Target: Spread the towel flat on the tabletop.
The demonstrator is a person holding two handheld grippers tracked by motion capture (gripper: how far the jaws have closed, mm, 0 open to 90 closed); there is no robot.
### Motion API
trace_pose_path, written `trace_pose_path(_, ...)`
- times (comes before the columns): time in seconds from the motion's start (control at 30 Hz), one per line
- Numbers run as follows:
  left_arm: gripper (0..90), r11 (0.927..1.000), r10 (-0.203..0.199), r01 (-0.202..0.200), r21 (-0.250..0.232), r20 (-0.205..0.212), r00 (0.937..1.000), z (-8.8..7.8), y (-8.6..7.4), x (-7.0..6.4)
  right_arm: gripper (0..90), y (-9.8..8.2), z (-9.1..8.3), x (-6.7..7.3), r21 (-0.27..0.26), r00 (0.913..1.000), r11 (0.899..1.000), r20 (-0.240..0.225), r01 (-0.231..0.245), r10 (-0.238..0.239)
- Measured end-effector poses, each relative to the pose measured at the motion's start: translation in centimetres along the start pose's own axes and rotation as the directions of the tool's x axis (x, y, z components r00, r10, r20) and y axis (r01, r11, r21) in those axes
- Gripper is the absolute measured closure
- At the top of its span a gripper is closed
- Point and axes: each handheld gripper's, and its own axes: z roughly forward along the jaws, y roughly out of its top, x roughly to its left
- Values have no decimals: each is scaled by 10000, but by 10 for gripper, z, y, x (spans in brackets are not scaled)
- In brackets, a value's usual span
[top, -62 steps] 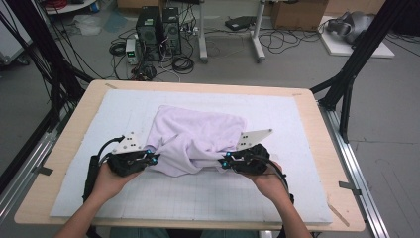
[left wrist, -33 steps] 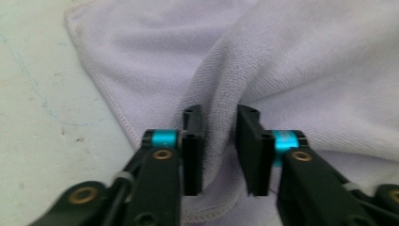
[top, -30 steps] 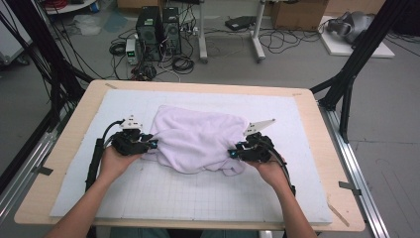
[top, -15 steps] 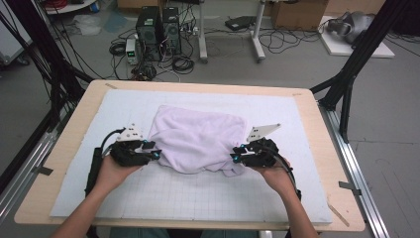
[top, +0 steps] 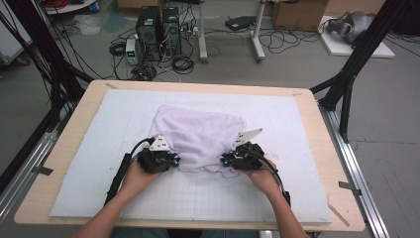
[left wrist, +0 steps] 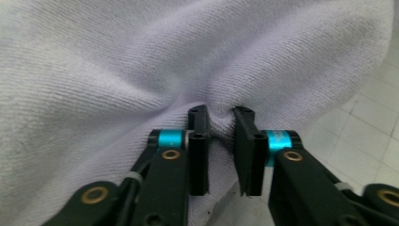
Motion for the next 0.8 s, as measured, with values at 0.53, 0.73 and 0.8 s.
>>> trace_pose_path(0.53, 806, 9877, -232, 203, -1548, -167, 9996, -72, 20, 13, 842, 25, -42, 16, -1218, 9979, 9907, -130, 614, -635)
trace_pose_path(0.73, 807, 9795, 35, -44, -2016, -44, 10000, -101, 31, 9, 843, 36, -60, 31, -1720, 9938, 9799, -264, 1015, -1076)
trace_pose_path(0.8, 807, 9807, 221, -208, -1945, 49, 9997, -109, 32, 8, 843, 38, -65, 38, -1888, 9922, 9770, -552, 994, -1117)
